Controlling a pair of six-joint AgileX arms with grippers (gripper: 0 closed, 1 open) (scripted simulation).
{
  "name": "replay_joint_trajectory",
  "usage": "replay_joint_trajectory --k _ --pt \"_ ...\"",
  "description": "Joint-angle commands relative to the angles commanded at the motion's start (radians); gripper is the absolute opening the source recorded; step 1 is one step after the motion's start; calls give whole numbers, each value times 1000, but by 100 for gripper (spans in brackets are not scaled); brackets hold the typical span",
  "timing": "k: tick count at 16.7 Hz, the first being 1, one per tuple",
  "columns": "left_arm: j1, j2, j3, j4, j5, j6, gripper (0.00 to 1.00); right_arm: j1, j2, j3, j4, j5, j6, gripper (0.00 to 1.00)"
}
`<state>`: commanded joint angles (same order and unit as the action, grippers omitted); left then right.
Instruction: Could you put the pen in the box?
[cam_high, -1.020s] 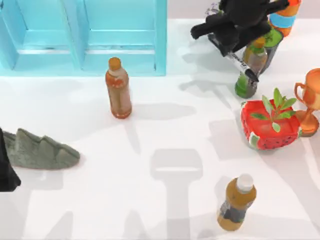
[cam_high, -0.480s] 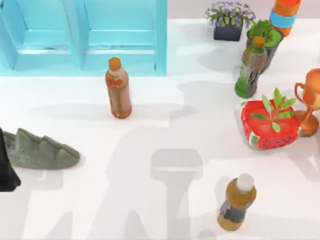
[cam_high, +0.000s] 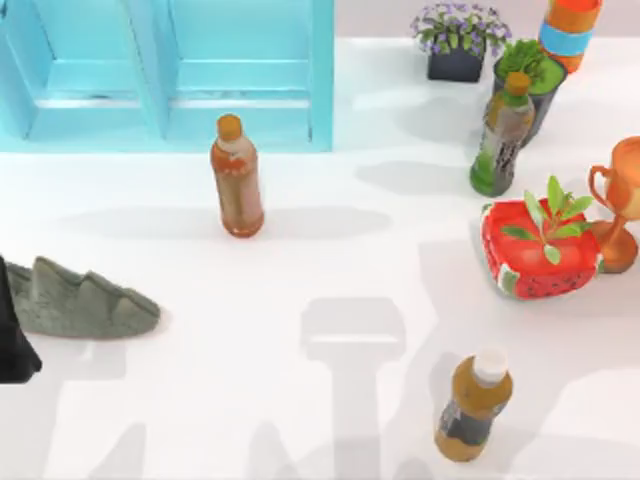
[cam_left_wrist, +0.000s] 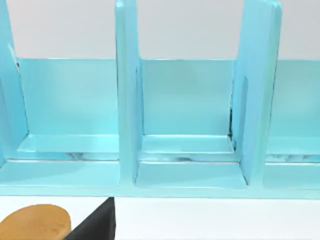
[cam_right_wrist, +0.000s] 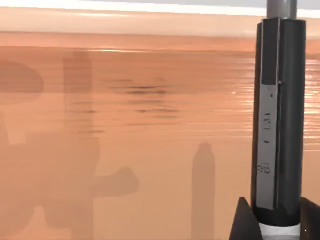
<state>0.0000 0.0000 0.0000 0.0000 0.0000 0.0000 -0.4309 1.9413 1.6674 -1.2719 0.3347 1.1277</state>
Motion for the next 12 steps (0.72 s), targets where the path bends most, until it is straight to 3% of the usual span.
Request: replay_joint_trajectory --k 5,12 --pt "0 0 0 0 0 0 100 10 2 -14 13 -1 3 0" --pt "0 0 0 0 0 0 100 57 -13 -224 187 -4 43 0"
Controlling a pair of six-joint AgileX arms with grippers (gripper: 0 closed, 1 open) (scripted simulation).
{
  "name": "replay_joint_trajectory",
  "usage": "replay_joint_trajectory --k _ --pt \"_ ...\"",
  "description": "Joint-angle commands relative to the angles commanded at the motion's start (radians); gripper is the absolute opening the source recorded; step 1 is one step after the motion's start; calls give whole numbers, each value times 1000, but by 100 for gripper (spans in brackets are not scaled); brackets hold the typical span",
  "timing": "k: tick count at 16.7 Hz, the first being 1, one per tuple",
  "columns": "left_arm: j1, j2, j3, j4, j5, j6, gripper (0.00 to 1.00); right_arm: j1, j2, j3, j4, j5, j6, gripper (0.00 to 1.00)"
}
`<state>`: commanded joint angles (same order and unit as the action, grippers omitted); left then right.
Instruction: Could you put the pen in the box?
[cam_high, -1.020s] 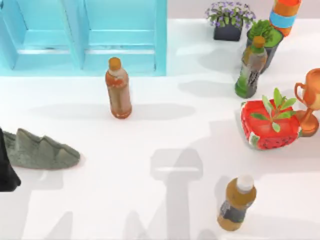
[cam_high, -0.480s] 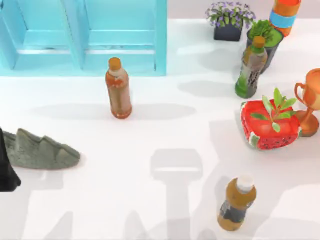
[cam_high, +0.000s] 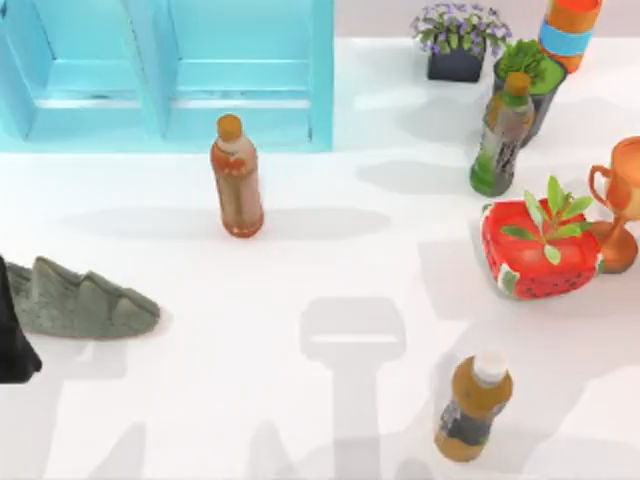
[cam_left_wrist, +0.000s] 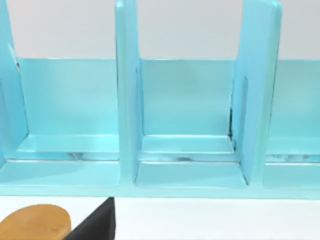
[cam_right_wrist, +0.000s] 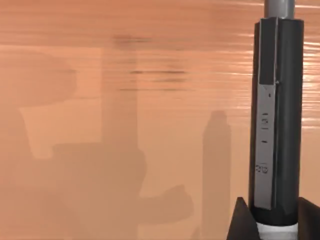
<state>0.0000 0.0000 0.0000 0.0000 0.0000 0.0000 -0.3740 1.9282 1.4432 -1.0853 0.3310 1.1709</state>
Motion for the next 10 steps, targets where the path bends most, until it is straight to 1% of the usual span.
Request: replay_joint_trajectory --k 3,7,10 --pt "0 0 0 0 0 0 100 -12 4 -36 48 4 3 0" --pt "0 0 0 0 0 0 100 -13 4 -36 49 4 3 0" --pt "0 0 0 0 0 0 100 -13 4 -36 49 4 3 23"
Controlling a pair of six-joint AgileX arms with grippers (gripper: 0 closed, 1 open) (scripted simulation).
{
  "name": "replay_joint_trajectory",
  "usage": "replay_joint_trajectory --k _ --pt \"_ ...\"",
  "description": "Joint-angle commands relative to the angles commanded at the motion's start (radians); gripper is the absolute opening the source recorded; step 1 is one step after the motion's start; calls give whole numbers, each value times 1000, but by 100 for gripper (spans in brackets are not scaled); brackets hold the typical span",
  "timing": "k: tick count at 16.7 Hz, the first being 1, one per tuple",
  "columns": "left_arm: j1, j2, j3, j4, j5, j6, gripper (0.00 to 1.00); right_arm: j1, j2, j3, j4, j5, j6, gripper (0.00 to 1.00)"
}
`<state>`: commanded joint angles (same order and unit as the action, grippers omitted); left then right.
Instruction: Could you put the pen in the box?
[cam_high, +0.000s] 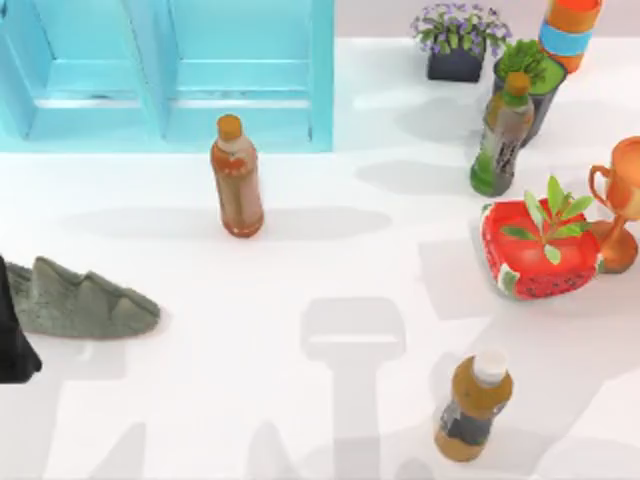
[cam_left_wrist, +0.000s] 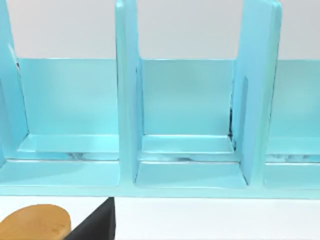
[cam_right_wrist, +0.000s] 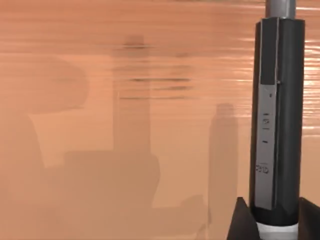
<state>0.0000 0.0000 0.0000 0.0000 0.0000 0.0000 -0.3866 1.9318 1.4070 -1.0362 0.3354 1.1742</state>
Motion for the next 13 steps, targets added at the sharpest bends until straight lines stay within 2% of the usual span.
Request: replay_joint_trajectory --k 10,13 --pt "0 0 0 0 0 0 100 0 0 0 0 0 0 98" --pt "0 0 0 0 0 0 100 0 0 0 0 0 0 100"
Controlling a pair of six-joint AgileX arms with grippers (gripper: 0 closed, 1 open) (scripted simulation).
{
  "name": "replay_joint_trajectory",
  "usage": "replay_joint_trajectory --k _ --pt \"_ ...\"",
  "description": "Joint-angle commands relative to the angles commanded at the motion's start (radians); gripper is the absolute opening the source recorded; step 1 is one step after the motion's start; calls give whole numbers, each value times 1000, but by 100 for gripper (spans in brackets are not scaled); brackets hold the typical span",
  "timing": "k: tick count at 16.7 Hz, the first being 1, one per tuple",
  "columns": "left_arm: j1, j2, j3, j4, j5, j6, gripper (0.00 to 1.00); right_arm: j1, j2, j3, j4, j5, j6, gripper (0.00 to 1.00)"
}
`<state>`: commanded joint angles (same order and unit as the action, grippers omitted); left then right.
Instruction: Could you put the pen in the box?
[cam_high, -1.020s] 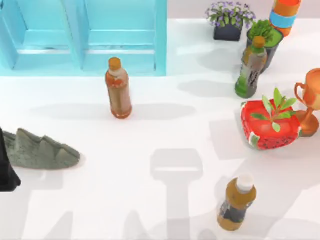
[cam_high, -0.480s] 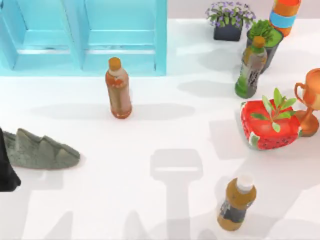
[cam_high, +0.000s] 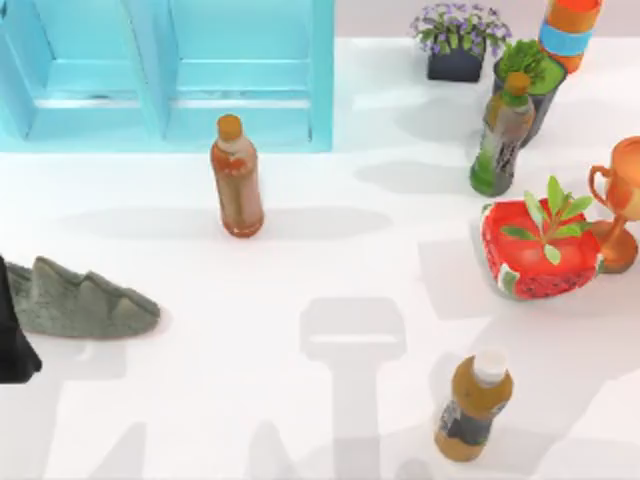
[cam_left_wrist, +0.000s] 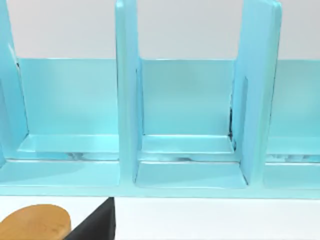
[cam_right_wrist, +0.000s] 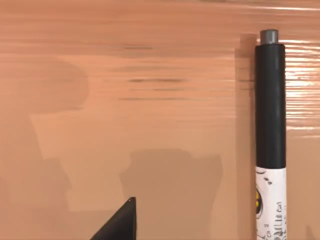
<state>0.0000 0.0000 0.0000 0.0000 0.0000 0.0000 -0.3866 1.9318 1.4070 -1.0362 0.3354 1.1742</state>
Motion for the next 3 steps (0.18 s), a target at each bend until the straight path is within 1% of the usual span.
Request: replay_joint_trajectory --k 3 --pt "0 0 0 0 0 0 100 0 0 0 0 0 0 100"
